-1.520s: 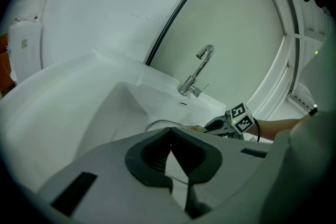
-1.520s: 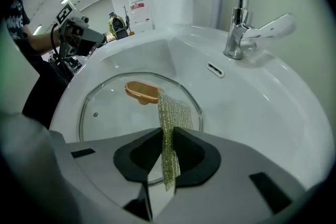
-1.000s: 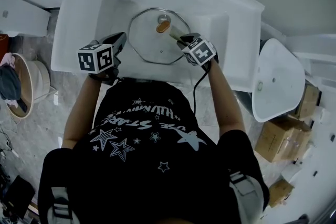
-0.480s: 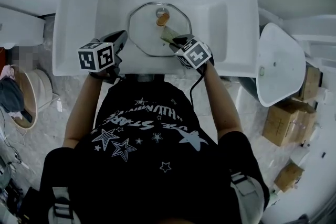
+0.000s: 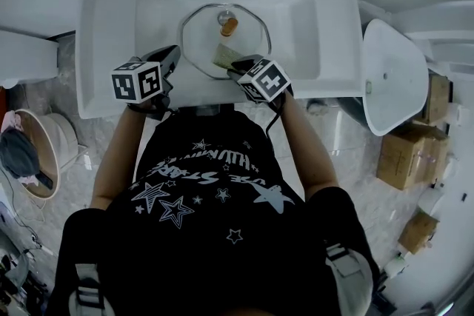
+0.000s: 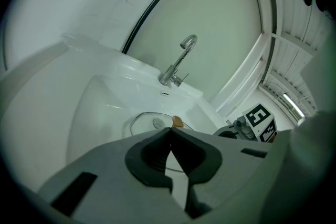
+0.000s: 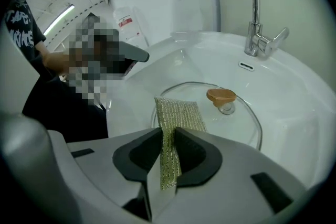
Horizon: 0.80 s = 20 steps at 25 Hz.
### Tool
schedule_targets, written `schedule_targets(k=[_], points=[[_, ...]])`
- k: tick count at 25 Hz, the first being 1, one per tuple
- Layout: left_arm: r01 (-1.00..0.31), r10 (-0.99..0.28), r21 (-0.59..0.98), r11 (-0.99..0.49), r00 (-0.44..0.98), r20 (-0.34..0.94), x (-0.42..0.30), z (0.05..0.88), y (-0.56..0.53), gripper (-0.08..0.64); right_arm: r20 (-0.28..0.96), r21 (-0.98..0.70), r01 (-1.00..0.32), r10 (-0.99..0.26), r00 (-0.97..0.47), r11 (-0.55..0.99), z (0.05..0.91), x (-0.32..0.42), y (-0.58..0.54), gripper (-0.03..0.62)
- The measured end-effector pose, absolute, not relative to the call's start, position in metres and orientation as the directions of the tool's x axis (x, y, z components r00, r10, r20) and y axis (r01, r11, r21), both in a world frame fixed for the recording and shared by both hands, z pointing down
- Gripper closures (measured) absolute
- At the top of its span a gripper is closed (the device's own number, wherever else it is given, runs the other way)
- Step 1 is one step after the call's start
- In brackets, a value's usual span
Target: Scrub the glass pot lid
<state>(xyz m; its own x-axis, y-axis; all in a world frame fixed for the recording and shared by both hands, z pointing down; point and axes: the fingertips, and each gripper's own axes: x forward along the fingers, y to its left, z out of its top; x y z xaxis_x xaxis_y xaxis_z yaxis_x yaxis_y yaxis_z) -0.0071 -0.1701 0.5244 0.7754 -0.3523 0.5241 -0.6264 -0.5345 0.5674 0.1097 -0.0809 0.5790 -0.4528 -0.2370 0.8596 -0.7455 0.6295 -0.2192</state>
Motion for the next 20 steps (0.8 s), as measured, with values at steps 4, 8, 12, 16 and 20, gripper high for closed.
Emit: schedule_targets(k=[4, 8, 12, 16, 20], points=[[-0.6, -0.32, 0.575, -0.557, 0.793, 0.518, -0.008, 0.527, -0.173, 0.551, 0.853, -0.224, -0.765, -0.259, -0.454, 0.605, 0.577, 0.099, -0.081, 0.511], [-0.574, -0.284, 0.577, -0.58, 0.807, 0.518, -0.011, 0.531, -0.173, 0.551, 0.846, -0.214, -0.799, -0.303, -0.439, 0.562, 0.575, 0.096, -0.081, 0.511], [-0.546, -0.242, 0.58, -0.604, 0.82, 0.519, -0.013, 0.535, -0.172, 0.551, 0.837, -0.206, -0.834, -0.348, -0.421, 0.512, 0.573, 0.095, -0.08, 0.511], [-0.531, -0.219, 0.581, -0.617, 0.824, 0.522, -0.016, 0.54, -0.175, 0.551, 0.824, -0.211, -0.859, -0.388, -0.413, 0.466, 0.571, 0.093, -0.08, 0.511], [-0.521, -0.213, 0.587, -0.62, 0.831, 0.513, -0.018, 0.541, -0.175, 0.551, 0.818, -0.202, -0.87, -0.411, -0.402, 0.45, 0.568, 0.092, -0.079, 0.511]])
